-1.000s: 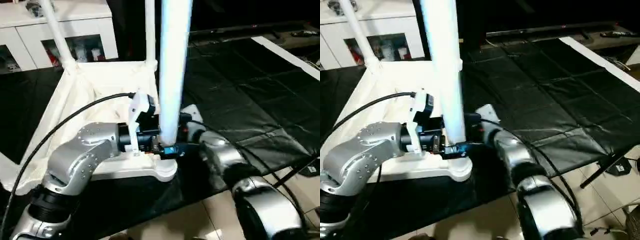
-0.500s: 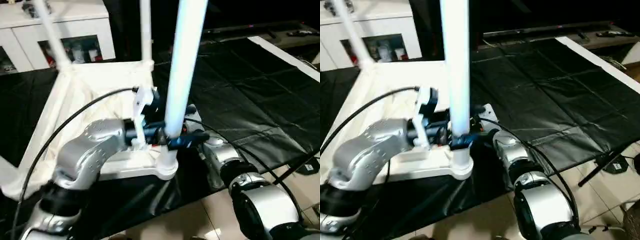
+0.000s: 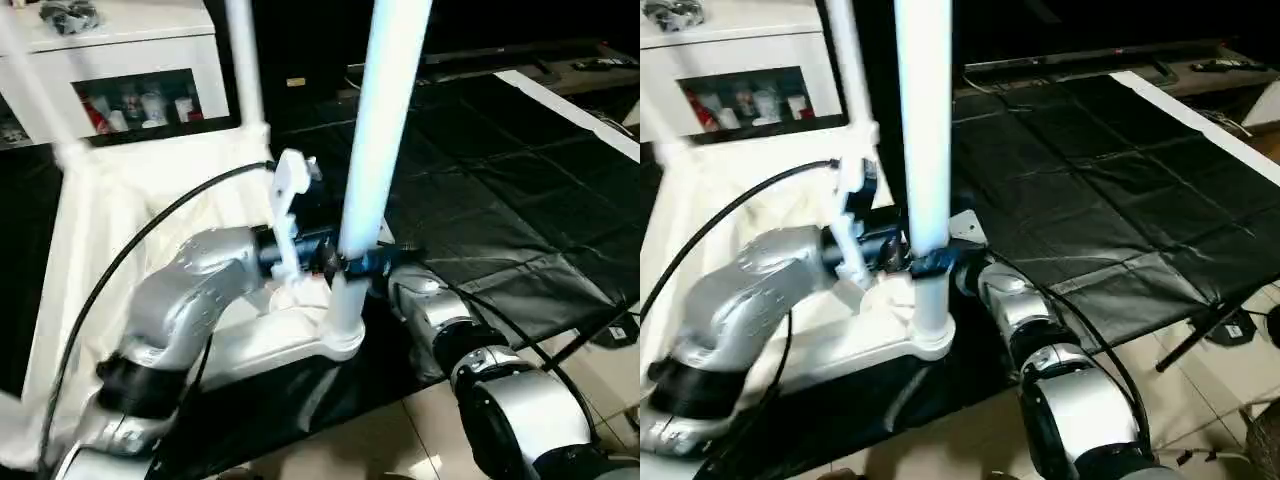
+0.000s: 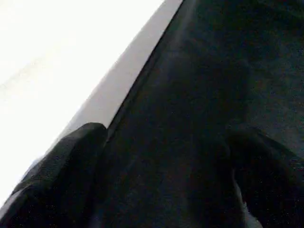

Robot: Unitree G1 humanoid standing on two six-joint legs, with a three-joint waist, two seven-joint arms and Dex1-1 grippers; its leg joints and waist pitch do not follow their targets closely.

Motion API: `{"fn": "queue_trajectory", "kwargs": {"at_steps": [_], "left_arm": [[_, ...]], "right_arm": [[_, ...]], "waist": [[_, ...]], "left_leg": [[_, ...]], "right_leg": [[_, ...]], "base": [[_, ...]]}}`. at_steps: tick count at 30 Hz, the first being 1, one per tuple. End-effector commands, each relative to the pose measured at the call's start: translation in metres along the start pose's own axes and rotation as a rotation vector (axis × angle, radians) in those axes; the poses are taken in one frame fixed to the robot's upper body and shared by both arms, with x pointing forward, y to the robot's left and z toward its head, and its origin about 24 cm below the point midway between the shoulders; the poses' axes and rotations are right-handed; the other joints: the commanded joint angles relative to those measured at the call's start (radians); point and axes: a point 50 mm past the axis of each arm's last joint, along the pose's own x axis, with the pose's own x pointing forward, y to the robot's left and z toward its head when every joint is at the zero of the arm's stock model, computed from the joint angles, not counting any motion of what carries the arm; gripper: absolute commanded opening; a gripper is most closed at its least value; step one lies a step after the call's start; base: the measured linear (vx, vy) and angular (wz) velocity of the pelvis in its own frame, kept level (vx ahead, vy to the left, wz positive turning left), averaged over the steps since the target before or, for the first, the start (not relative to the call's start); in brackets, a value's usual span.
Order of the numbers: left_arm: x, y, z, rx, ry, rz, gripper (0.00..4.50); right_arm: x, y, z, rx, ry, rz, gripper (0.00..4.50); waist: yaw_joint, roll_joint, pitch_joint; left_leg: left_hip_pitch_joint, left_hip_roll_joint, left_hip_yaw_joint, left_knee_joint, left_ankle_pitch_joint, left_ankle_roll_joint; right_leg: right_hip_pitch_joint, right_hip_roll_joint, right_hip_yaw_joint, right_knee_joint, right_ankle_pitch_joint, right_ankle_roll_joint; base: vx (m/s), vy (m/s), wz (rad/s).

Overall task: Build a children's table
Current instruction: Rotate table base

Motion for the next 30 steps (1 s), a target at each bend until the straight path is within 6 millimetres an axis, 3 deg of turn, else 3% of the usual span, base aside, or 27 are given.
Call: {"fn": "queue_trajectory", "kwargs": {"at_steps": [1, 3, 4, 8, 10, 14, 15, 21, 22, 24, 28, 30], "left_arm": [[-0.012, 0.014, 0.002, 0.035, 0.023, 0.08, 4.46], [-0.015, 0.019, 0.004, 0.042, 0.026, 0.098, 4.46], [-0.019, 0.024, 0.005, 0.045, 0.023, 0.114, 4.46], [-0.023, 0.036, 0.009, 0.051, 0.0, 0.174, 4.46], [-0.022, 0.042, 0.008, 0.053, -0.001, 0.206, 4.46], [-0.022, 0.056, -0.01, 0.096, 0.099, 0.312, 4.46], [-0.023, 0.055, -0.011, 0.087, 0.096, 0.307, 4.46], [-0.034, 0.045, -0.017, 0.033, 0.065, 0.291, 4.46], [-0.043, 0.04, -0.021, 0.017, 0.068, 0.3, 4.46], [-0.047, 0.038, -0.022, 0.011, 0.075, 0.305, 4.46], [-0.072, 0.016, -0.034, 0.001, 0.166, 0.326, 4.46], [-0.079, 0.01, -0.036, -0.015, 0.16, 0.388, 4.46]], "right_arm": [[-0.007, -0.01, -0.003, -0.009, -0.013, -0.019, 4.5], [-0.013, -0.016, -0.007, -0.011, -0.016, -0.027, 4.5], [-0.02, -0.023, -0.01, -0.011, -0.02, -0.034, 4.5], [-0.037, -0.037, -0.019, -0.018, -0.034, -0.046, 4.5], [-0.045, -0.043, -0.022, -0.021, -0.042, -0.055, 4.5], [-0.065, -0.056, -0.019, -0.025, -0.104, -0.094, 4.5], [-0.07, -0.057, -0.017, -0.026, -0.12, -0.102, 4.5], [-0.09, -0.054, -0.007, -0.037, -0.177, -0.124, 4.5], [-0.097, -0.05, -0.004, -0.038, -0.191, -0.128, 4.5], [-0.1, -0.047, -0.002, -0.038, -0.194, -0.128, 4.5], [-0.117, -0.036, 0.002, -0.063, -0.182, -0.145, 4.5], [-0.123, -0.033, 0.002, -0.056, -0.172, -0.175, 4.5]], "waist": [[0.008, 0.007, -0.072], [0.009, 0.006, -0.072], [0.009, 0.013, -0.072], [0.015, 0.006, -0.076], [0.015, 0.003, -0.075], [0.016, 0.002, -0.073], [0.015, 0.007, -0.075], [0.019, 0.001, -0.073], [0.017, -0.002, -0.072], [0.016, 0.002, -0.072], [0.015, -0.007, -0.061], [0.013, -0.004, -0.062]], "left_leg": [[0.009, 0.021, 0.001, -0.055, -0.088, 0.034], [0.007, 0.018, 0.001, -0.055, -0.083, 0.036], [0.009, 0.018, 0.002, -0.054, -0.086, 0.035], [0.005, 0.016, 0.001, -0.051, -0.068, 0.047], [0.007, 0.014, 0.002, -0.051, -0.081, 0.055], [0.006, 0.015, 0.0, -0.053, -0.088, 0.063], [0.004, 0.014, -0.002, -0.052, -0.082, 0.059], [0.005, 0.019, -0.003, -0.056, -0.075, 0.067], [0.007, 0.017, -0.001, -0.056, -0.084, 0.067], [0.006, 0.018, -0.001, -0.058, -0.09, 0.064], [0.012, 0.023, 0.0, -0.069, -0.146, 0.043], [0.01, 0.024, 0.0, -0.069, -0.11, 0.036]], "right_leg": [[0.058, -0.078, 0.054, -0.075, 0.09, -0.249], [0.059, -0.077, 0.053, -0.075, 0.098, -0.25], [0.058, -0.076, 0.053, -0.075, 0.102, -0.249], [0.063, -0.074, 0.053, -0.072, 0.147, -0.251], [0.063, -0.074, 0.052, -0.077, 0.126, -0.248], [0.064, -0.071, 0.052, -0.083, 0.101, -0.222], [0.066, -0.073, 0.052, -0.08, 0.106, -0.223], [0.065, -0.074, 0.053, -0.081, 0.126, -0.221], [0.061, -0.071, 0.052, -0.085, 0.103, -0.22], [0.058, -0.071, 0.052, -0.086, 0.08, -0.215], [0.051, -0.071, 0.053, -0.098, -0.053, -0.187], [0.052, -0.068, 0.055, -0.096, -0.026, -0.169]], "base": [[0.0, 0.0, 0.0], [0.0, 0.0, 0.0], [0.0, 0.0, 0.0], [0.0, 0.0, 0.0], [0.0, 0.0, 0.0], [0.0, 0.0, 0.0], [0.0, 0.0, 0.0], [0.0, 0.0, 0.0], [0.0, 0.0, 0.0], [0.0, 0.0, 0.0], [0.0, 0.0, 0.0], [0.0, 0.0, 0.0]]}}
